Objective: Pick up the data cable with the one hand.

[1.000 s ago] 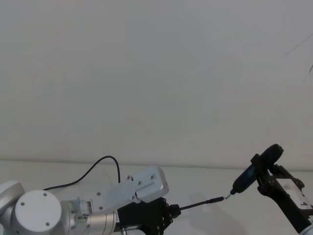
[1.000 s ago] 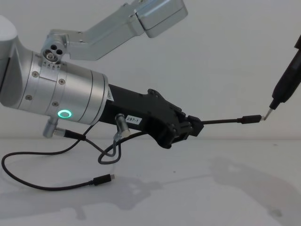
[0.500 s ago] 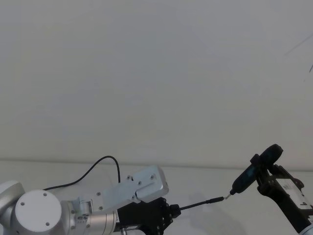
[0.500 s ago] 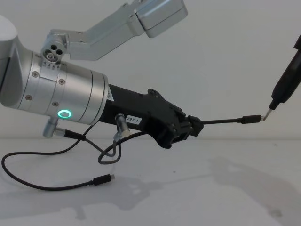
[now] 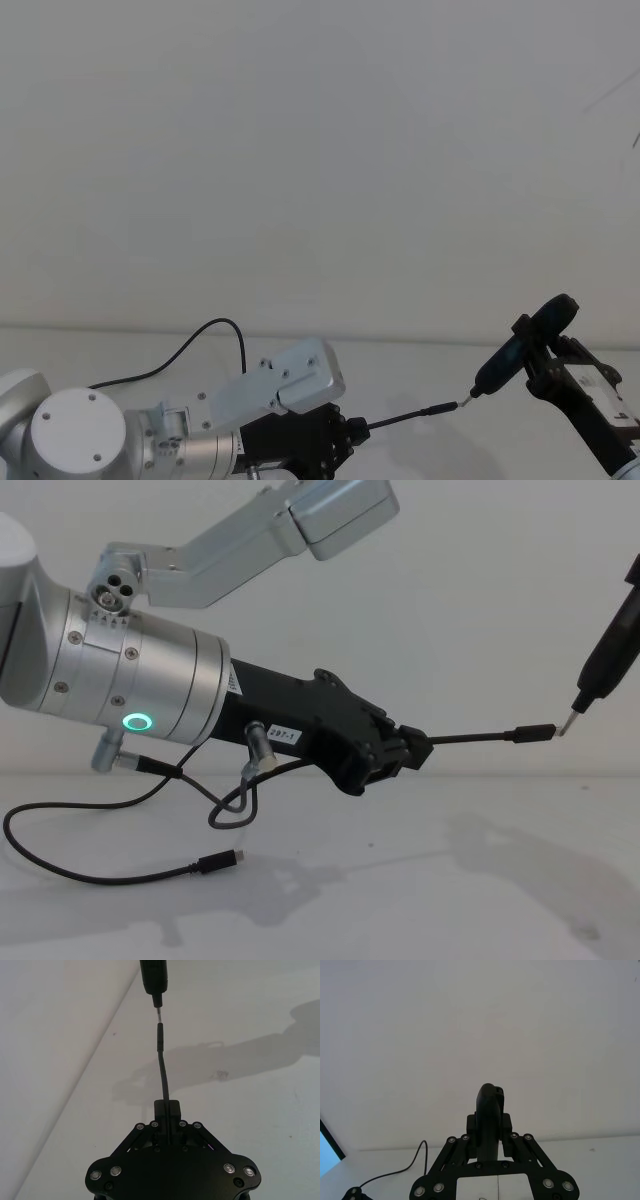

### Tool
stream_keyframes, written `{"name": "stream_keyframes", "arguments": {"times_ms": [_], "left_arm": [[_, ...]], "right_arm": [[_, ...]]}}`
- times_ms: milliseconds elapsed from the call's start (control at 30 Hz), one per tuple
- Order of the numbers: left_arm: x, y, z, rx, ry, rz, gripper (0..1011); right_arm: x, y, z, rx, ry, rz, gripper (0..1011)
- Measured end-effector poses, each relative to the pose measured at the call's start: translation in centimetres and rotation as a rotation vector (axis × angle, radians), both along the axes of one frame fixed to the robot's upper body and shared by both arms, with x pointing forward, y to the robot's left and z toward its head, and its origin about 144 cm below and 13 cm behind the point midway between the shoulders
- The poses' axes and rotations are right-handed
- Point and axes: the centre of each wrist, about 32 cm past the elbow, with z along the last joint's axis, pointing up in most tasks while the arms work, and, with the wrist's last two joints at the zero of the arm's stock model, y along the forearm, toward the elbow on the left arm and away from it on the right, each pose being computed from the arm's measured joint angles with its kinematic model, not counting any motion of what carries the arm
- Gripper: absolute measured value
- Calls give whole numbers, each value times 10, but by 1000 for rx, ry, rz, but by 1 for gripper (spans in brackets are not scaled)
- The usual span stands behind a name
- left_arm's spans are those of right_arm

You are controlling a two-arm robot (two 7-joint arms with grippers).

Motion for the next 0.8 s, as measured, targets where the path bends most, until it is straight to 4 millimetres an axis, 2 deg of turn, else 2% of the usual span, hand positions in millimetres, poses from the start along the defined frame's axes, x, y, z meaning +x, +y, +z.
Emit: {"name": "stream_keyframes", "arguments": {"times_ms": [800], "left_arm": [[0,0,0,0,0,0,43]], "right_arm": [[0,0,0,0,0,0,268]]}}
